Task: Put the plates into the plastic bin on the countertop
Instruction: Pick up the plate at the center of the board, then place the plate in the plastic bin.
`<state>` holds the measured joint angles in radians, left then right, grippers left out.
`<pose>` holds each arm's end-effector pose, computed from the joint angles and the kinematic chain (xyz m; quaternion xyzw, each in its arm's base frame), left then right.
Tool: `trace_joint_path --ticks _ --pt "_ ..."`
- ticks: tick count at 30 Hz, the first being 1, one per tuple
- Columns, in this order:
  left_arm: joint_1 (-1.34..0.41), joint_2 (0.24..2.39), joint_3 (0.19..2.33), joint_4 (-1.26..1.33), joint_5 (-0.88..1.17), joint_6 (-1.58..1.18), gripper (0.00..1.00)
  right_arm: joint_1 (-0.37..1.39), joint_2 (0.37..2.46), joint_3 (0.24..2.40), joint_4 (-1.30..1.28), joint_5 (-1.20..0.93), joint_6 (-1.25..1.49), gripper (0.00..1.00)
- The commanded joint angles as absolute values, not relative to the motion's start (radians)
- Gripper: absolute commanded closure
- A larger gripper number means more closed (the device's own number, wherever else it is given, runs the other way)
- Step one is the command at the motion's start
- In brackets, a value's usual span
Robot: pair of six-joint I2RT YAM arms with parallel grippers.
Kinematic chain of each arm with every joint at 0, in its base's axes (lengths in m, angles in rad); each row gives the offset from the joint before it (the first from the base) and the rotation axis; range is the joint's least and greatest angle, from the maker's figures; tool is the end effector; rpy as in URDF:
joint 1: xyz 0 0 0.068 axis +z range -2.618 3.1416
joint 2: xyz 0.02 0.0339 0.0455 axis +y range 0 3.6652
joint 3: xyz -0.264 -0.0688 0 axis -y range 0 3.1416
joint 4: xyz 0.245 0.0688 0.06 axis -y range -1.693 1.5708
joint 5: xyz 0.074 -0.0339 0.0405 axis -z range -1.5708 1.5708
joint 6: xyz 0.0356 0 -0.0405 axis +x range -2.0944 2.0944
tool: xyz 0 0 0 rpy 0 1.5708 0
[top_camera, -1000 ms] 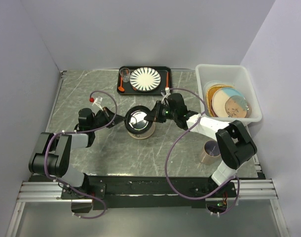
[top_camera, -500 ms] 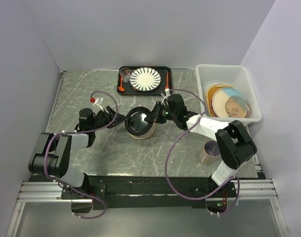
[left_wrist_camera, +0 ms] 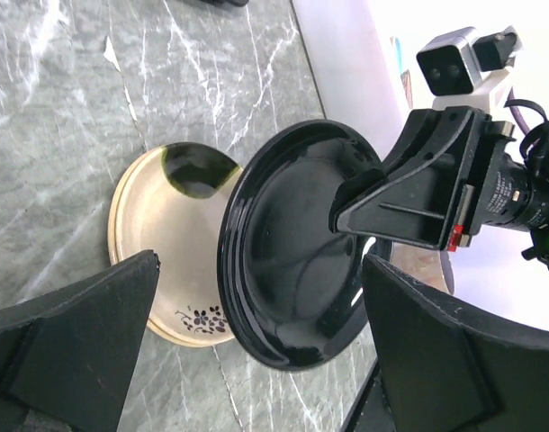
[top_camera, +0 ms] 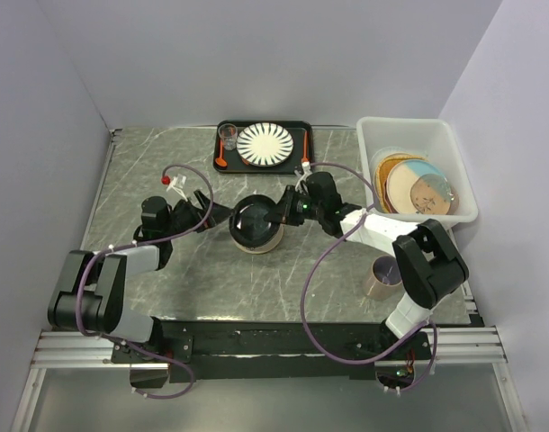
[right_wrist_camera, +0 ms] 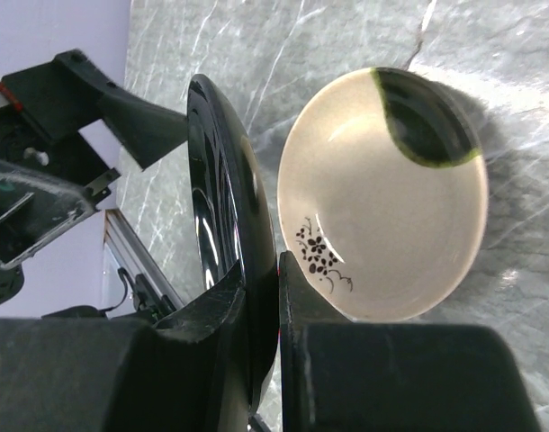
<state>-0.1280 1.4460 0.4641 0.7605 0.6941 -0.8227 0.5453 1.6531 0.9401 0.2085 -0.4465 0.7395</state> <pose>0.2669 -0.0573 0.1828 -0.0502 0.7628 -0.5050 0.4007 0.2991 0.1994 0.2104 -0.0306 0.8468 0.4496 0.2826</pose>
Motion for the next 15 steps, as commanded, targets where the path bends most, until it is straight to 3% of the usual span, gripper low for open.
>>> trace_joint_path --ticks 1,15 --pt "-0.132 1.402 0.466 0.746 0.661 -0.779 0.01 0.505 1.606 0.934 0.233 -0.443 0.727 1.0" --pt "-0.13 1.454 0.472 0.778 0.689 -0.792 0.01 0.267 1.508 0.974 0.086 -0.434 0.66 1.0"
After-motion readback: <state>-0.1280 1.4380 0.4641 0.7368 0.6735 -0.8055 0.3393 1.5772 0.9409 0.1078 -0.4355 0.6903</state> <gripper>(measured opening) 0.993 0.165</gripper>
